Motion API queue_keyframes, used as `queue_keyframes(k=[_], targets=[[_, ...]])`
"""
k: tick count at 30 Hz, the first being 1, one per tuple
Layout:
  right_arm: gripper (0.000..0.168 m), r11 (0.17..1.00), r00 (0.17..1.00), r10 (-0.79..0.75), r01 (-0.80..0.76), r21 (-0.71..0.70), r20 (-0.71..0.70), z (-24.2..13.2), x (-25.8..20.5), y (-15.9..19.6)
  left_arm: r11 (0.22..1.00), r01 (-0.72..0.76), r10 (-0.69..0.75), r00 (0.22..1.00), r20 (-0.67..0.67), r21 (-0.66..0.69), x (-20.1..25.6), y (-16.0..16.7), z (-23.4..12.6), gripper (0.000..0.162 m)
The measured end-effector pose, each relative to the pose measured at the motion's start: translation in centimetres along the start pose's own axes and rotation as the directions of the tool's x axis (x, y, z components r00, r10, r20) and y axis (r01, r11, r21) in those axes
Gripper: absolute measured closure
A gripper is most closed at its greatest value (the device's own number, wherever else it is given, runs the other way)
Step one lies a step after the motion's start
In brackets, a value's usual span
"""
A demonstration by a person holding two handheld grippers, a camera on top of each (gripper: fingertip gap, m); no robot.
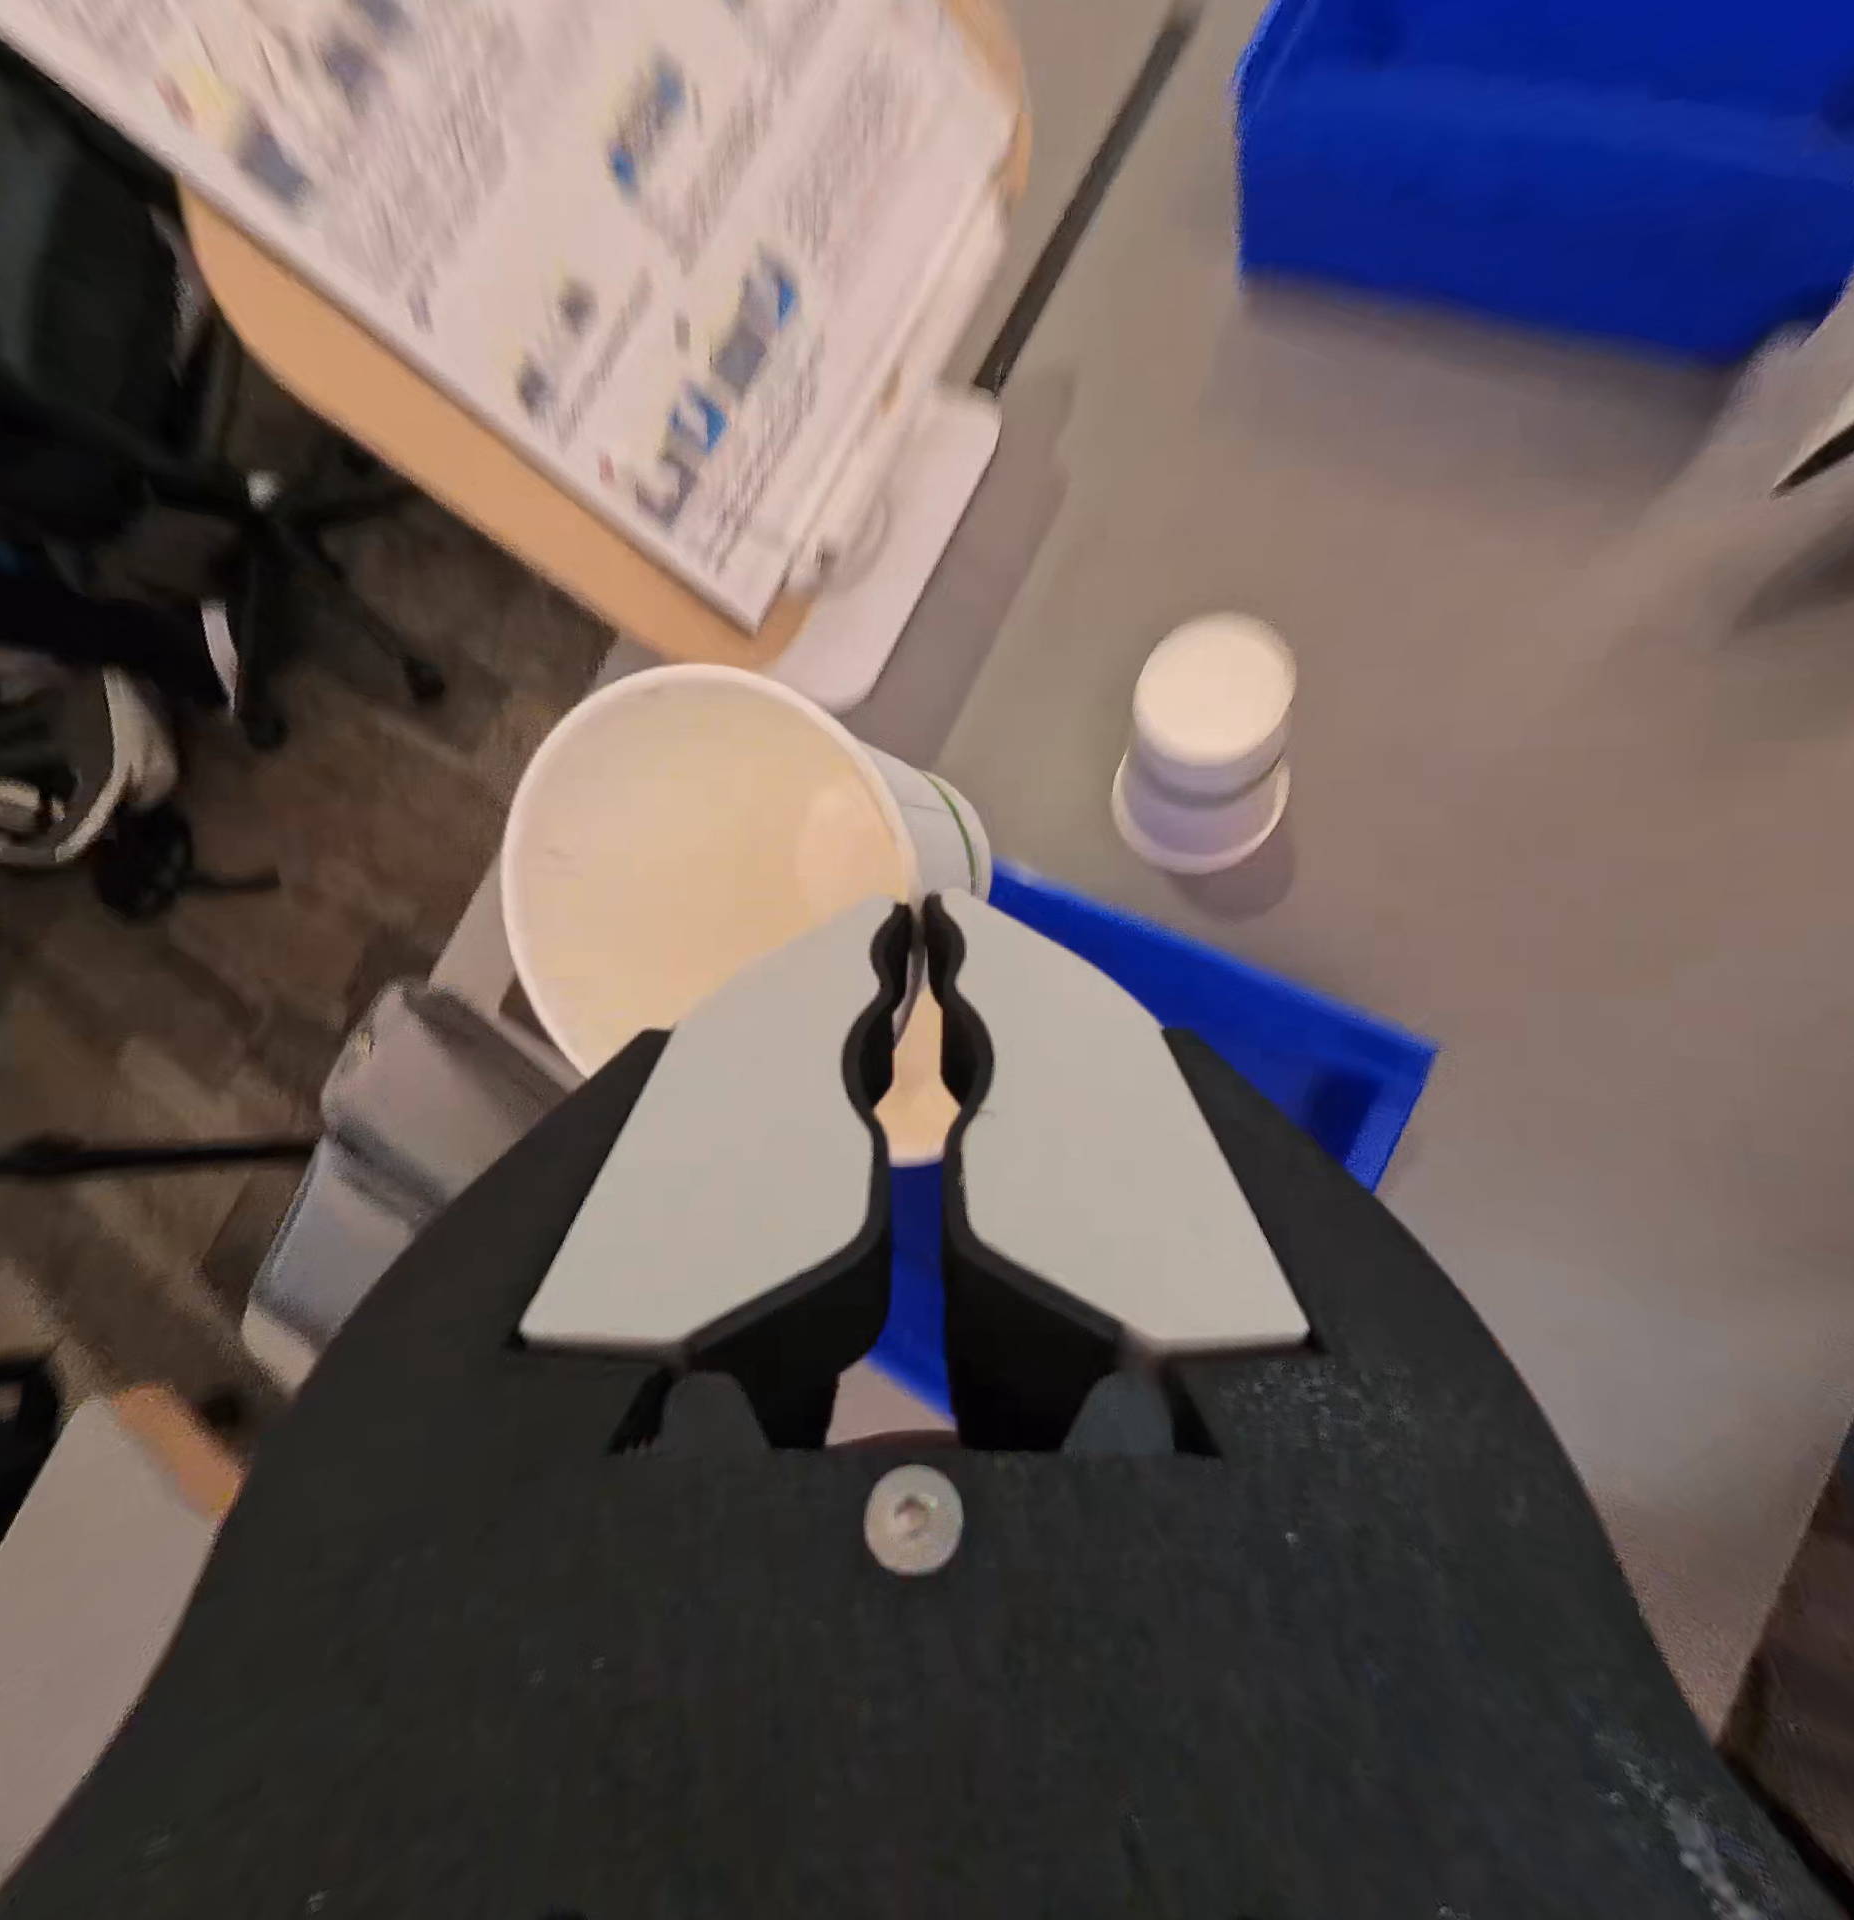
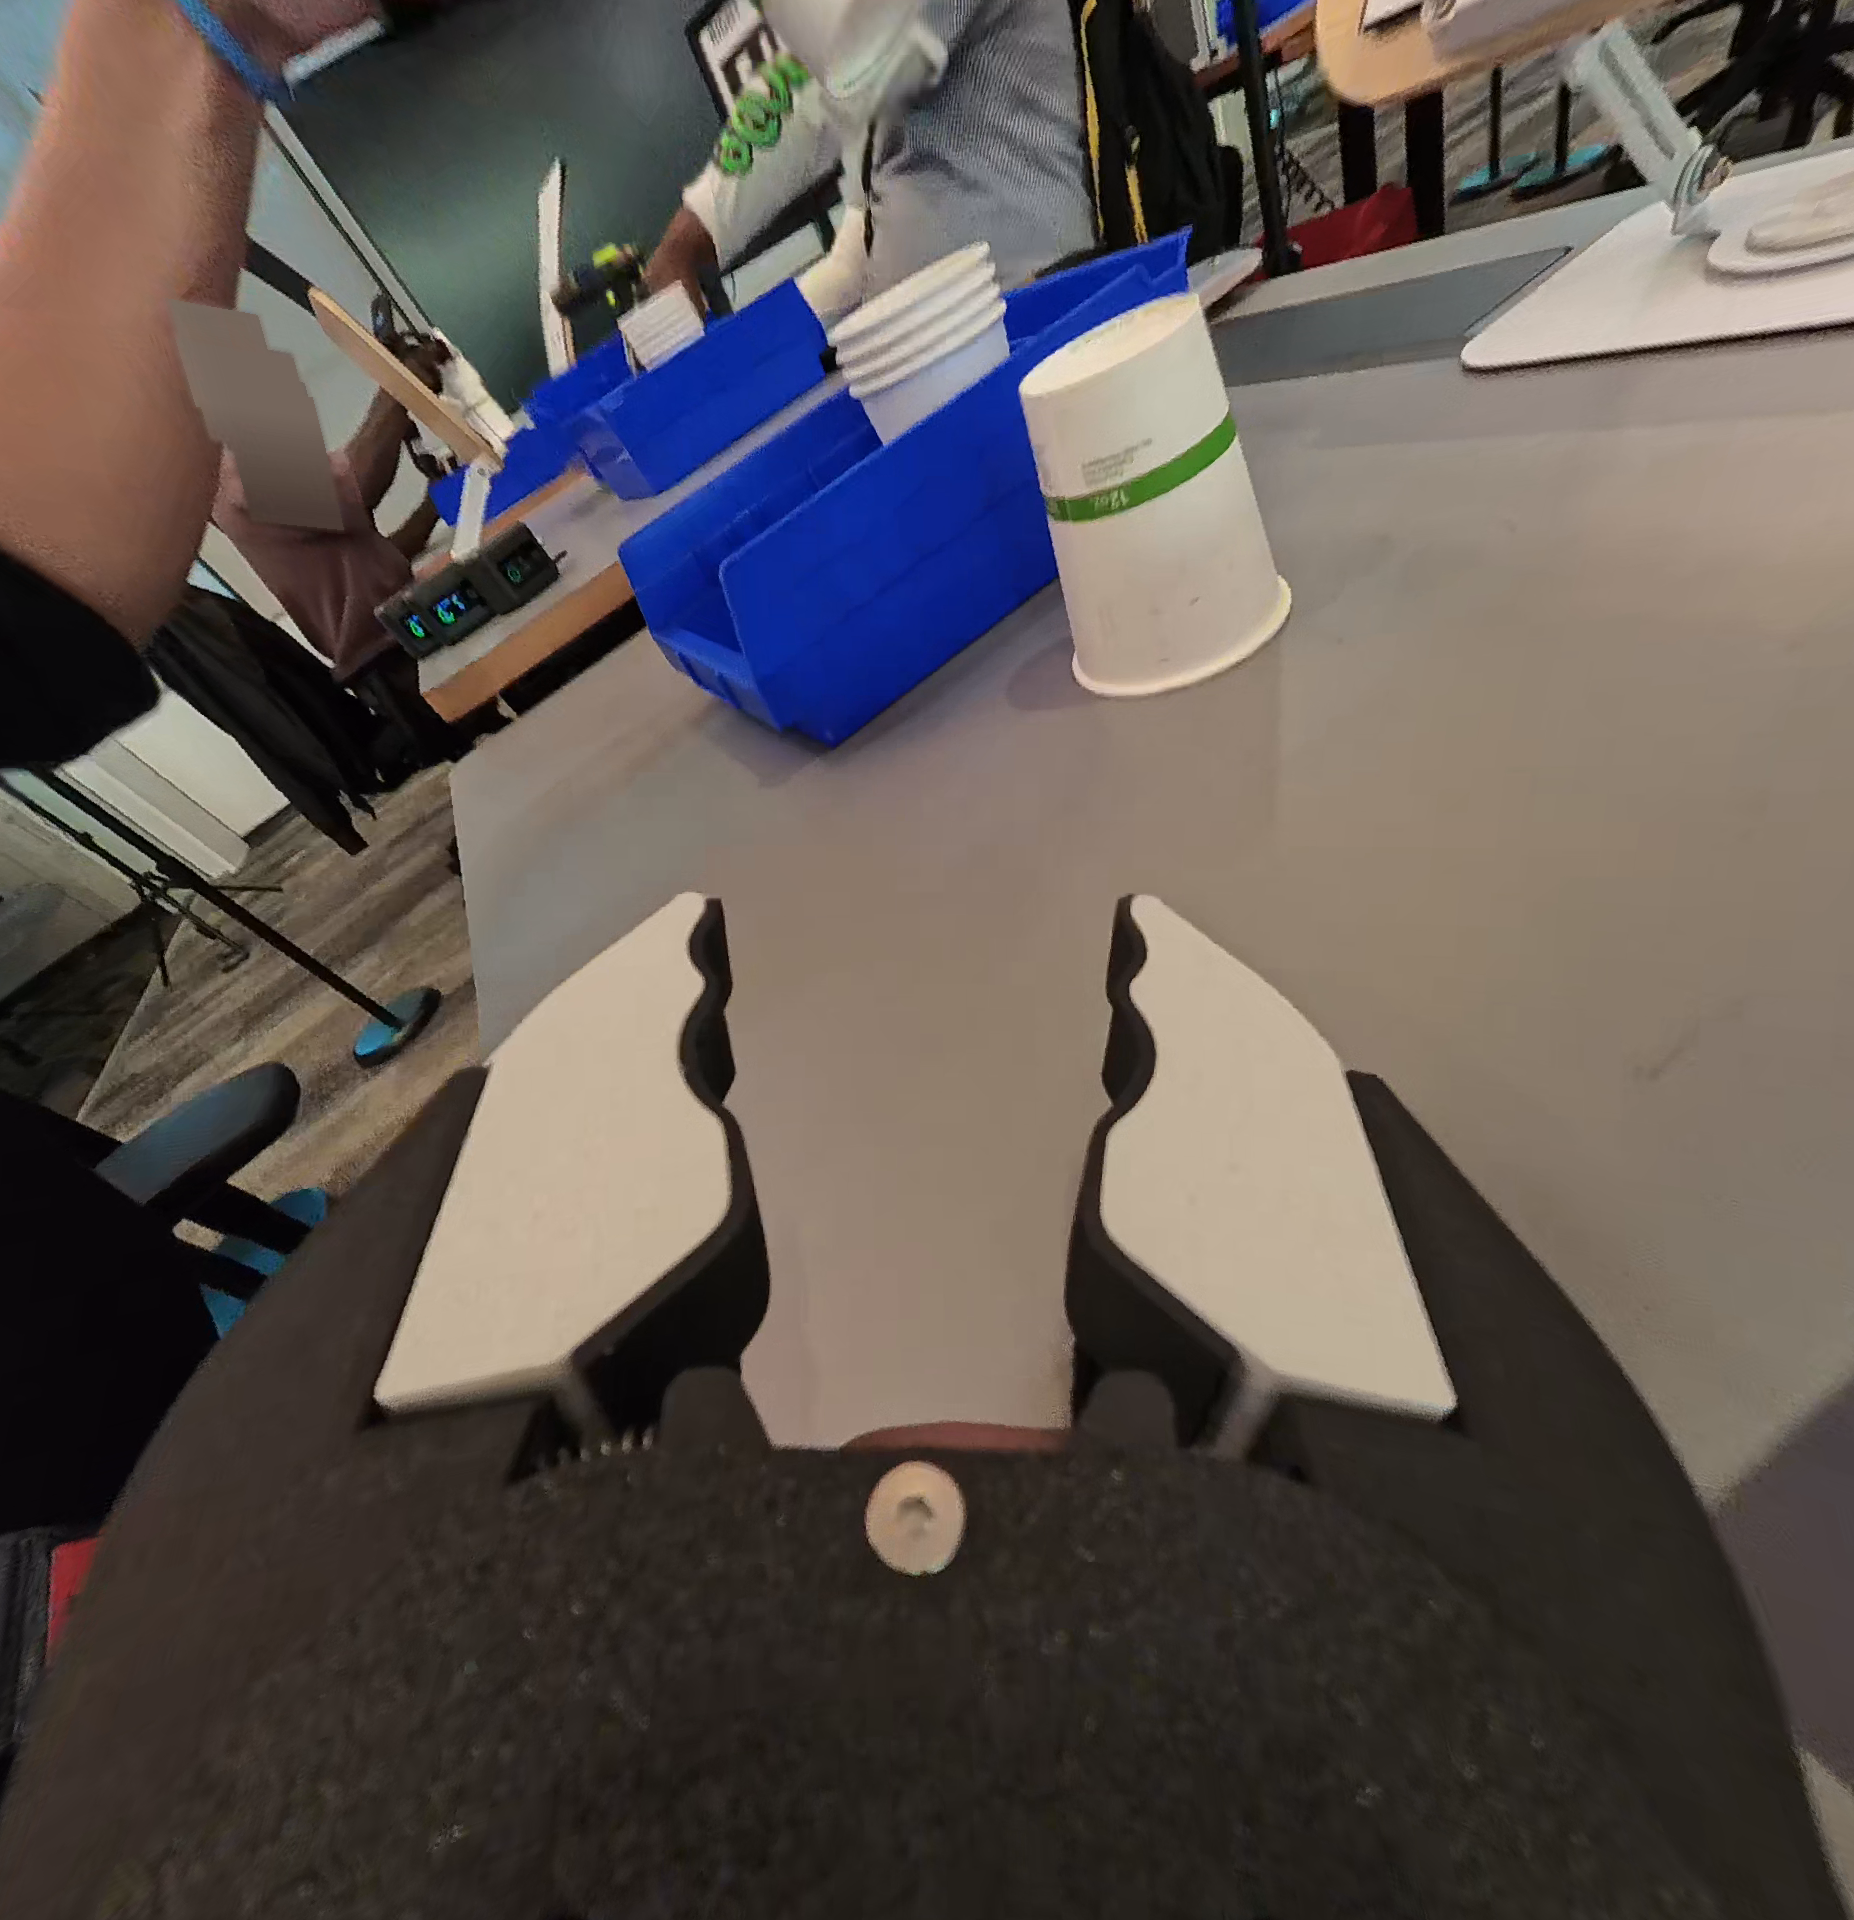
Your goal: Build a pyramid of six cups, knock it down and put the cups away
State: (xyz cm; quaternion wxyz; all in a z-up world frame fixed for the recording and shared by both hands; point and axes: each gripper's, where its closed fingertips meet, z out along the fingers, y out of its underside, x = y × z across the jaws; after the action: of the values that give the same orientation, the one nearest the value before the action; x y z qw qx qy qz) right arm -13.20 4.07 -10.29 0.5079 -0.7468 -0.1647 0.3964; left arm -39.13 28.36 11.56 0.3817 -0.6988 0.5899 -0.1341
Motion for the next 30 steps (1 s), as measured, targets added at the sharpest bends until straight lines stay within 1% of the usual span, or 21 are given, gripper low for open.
queue_keyframes(k=[2,5,7,10,14,15,18,20,21,23,25,26,28,30], targets=[[0.096,0.998,0.999,0.016,-0.018,0.067,0.029,0.5,-0.2,-1.5,0.986,0.010,-0.006,1.000,-0.025,0.166,1.6,-2.8,-1.5,0.160],[0.085,0.978,0.993,0.044,-0.066,0.196,0.114,2.0,-1.1,-4.8,0.911,0.073,-0.027,0.993,-0.117,0.406,5.4,-6.8,-2.6,0.160],[0.079,0.960,0.982,0.062,-0.108,0.260,0.177,3.1,-2.0,-6.8,0.852,0.131,-0.037,0.981,-0.191,0.507,8.2,-8.8,-2.3,0.160],[0.072,0.941,0.968,0.059,-0.136,0.309,0.245,4.1,-3.3,-8.8,0.789,0.195,-0.002,0.949,-0.315,0.583,13.2,-11.1,-0.6,0.160],[0.068,0.902,0.961,0.029,-0.144,0.407,0.275,3.0,-4.0,-10.9,0.730,0.302,0.043,0.875,-0.482,0.613,19.5,-12.9,2.1,0.160],[0.066,0.892,0.960,0.011,-0.137,0.431,0.281,2.5,-4.3,-11.3,0.719,0.318,0.045,0.866,-0.498,0.618,20.7,-13.1,2.9,0.160],[0.066,0.861,0.960,-0.048,-0.100,0.499,0.276,0.6,-5.0,-12.7,0.721,0.343,0.056,0.837,-0.545,0.602,23.8,-13.2,5.2,0.160],[0.067,0.871,0.971,-0.061,-0.062,0.488,0.232,0.3,-4.6,-12.7,0.713,0.371,0.045,0.822,-0.567,0.594,25.0,-13.1,6.2,0.160],[0.067,0.875,0.973,-0.063,-0.054,0.481,0.223,0.2,-4.4,-12.6,0.711,0.392,0.047,0.802,-0.596,0.584,25.7,-13.0,6.6,0.160],[0.069,0.875,0.974,-0.038,-0.077,0.478,0.225,0.1,-3.9,-12.5,0.722,0.412,0.037,0.780,-0.625,0.557,26.7,-12.7,7.6,0.160],[0.080,0.875,0.971,-0.015,-0.103,0.473,0.239,0.1,-3.5,-12.2,0.730,0.419,0.035,0.767,-0.641,0.541,27.5,-12.3,8.4,0.160],[0.080,0.878,0.968,-0.016,-0.106,0.467,0.249,0.1,-3.5,-12.0,0.723,0.432,0.034,0.758,-0.652,0.540,27.7,-12.2,8.4,0.160],[0.081,0.911,0.970,-0.012,-0.089,0.402,0.241,0.7,-3.5,-11.0,0.719,0.439,0.025,0.759,-0.651,0.540,27.7,-12.0,8.6,0.160],[0.081,0.920,0.976,-0.023,-0.063,0.386,0.215,0.9,-3.3,-10.6,0.723,0.438,0.011,0.766,-0.642,0.534,27.7,-11.6,8.9,0.159]])
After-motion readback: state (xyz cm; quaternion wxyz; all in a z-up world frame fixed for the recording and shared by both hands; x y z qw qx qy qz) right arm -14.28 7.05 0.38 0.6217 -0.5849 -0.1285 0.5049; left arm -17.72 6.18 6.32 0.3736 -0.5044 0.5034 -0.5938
